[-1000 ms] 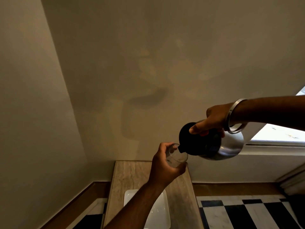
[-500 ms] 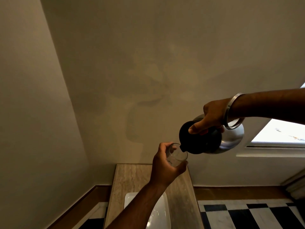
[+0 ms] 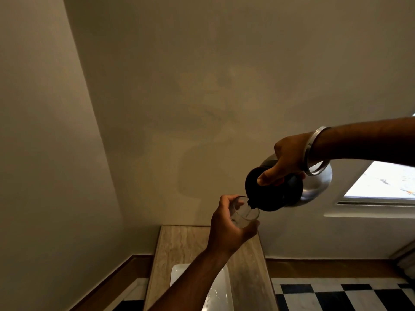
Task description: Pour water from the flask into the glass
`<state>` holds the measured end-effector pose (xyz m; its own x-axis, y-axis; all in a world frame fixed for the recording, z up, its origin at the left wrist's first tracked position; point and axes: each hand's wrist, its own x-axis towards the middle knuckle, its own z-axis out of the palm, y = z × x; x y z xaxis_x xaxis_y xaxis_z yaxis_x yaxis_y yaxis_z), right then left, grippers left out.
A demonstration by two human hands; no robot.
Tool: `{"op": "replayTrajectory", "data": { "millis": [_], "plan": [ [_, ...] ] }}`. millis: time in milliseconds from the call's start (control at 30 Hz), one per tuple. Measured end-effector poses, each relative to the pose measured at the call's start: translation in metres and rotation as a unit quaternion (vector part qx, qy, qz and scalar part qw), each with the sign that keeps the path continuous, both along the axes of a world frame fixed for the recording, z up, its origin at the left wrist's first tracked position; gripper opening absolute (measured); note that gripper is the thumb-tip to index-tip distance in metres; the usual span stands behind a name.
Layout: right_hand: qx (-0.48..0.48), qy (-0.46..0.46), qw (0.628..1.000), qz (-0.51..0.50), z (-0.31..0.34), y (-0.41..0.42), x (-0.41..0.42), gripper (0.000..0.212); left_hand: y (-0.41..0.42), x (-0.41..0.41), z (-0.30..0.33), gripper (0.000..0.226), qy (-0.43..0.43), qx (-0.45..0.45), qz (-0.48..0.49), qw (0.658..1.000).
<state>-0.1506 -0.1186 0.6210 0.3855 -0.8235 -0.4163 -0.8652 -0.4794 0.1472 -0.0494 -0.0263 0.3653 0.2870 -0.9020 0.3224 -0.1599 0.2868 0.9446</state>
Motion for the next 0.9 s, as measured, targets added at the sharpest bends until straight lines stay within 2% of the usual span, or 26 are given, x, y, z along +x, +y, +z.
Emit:
{"op": "replayTrajectory", "data": {
  "millis": [467,500,600,733,800,900],
  "plan": [
    [-0.009,0.008,1.0,0.016,0.006,0.004,0.007,0.071,0.004,0.0,0.004,0.063,0.005,0.0,0.012,1.0],
    [-0.007,0.009,1.0,0.016,0.006,0.002,0.007,0.069,0.003,0.0,0.004,0.063,0.008,-0.001,0.009,1.0],
    [-0.003,0.011,1.0,0.019,0.01,0.005,0.012,0.043,0.001,0.001,0.005,0.063,0.017,0.002,0.007,1.0],
    [-0.008,0.005,1.0,0.016,0.01,0.005,0.012,0.057,-0.002,0.002,0.004,0.065,0.012,0.006,0.003,1.0],
    [-0.023,0.001,1.0,0.017,0.01,0.005,0.011,0.054,-0.003,0.003,0.006,0.065,0.008,0.004,0.003,1.0],
    [-0.029,-0.009,0.999,0.011,0.009,0.004,0.01,0.06,-0.004,0.004,0.006,0.068,0.01,-0.003,0.004,1.0]
  ]
}}
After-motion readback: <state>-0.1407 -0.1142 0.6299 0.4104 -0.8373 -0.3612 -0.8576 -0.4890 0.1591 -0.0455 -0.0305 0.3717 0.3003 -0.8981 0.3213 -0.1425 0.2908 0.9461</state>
